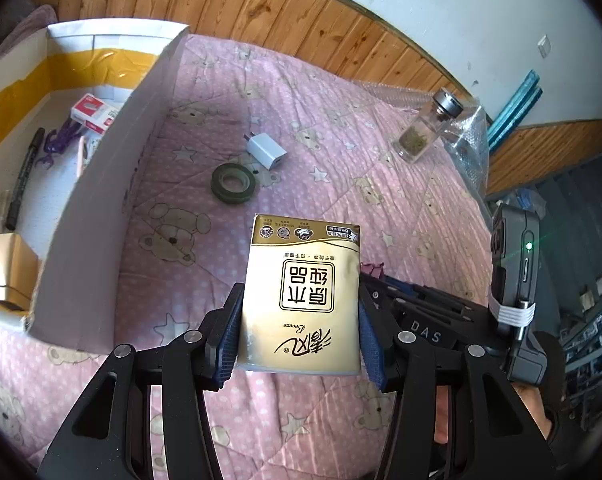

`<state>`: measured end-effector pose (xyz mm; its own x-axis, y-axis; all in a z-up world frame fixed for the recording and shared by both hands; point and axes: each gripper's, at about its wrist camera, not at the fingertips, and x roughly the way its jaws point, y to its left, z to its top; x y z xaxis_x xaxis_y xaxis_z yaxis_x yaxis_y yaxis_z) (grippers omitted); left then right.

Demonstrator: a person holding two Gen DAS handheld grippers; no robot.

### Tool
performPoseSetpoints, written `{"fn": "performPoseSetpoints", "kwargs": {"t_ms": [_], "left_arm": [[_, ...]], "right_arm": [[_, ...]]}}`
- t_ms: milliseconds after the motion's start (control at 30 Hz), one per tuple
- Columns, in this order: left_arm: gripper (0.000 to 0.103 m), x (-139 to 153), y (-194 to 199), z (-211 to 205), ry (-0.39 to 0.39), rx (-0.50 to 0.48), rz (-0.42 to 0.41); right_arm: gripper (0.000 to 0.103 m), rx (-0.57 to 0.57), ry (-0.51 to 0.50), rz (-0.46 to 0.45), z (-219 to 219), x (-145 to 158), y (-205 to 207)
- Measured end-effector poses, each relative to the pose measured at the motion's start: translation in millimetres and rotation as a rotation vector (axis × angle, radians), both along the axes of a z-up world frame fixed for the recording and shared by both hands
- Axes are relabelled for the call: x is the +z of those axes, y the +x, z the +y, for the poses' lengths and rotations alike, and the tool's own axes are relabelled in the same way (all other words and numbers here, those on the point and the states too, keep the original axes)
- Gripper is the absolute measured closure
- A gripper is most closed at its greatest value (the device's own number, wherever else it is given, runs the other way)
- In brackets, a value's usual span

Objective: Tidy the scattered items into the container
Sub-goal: 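Carry tissue pack in left tool while right tool carries binder clips to box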

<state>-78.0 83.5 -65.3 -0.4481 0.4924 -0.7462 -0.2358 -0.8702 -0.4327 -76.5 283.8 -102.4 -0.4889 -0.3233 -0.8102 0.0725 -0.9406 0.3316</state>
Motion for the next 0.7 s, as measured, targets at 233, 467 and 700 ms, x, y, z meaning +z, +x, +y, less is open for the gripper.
{"fn": "performPoseSetpoints", "kwargs": {"t_ms": [233,467,700], "left_arm": [[0.050,20.0,19.7,-6.4,0.010,0.001,0.034],[0.050,40.6,38.6,-18.1,0.021,0.020,0.067],[0.050,55.9,53.4,-31.4,0.045,0.041,0.094]], "right_arm": [[0.077,0.015,-0.025,0.015,-13.0,16.0,24.3],[0.077,0.046,-0.035,0.064,-28.5,42.4,43.1],[0.077,0.079,-0.051,0.112,-43.0,68.0,56.4]]}}
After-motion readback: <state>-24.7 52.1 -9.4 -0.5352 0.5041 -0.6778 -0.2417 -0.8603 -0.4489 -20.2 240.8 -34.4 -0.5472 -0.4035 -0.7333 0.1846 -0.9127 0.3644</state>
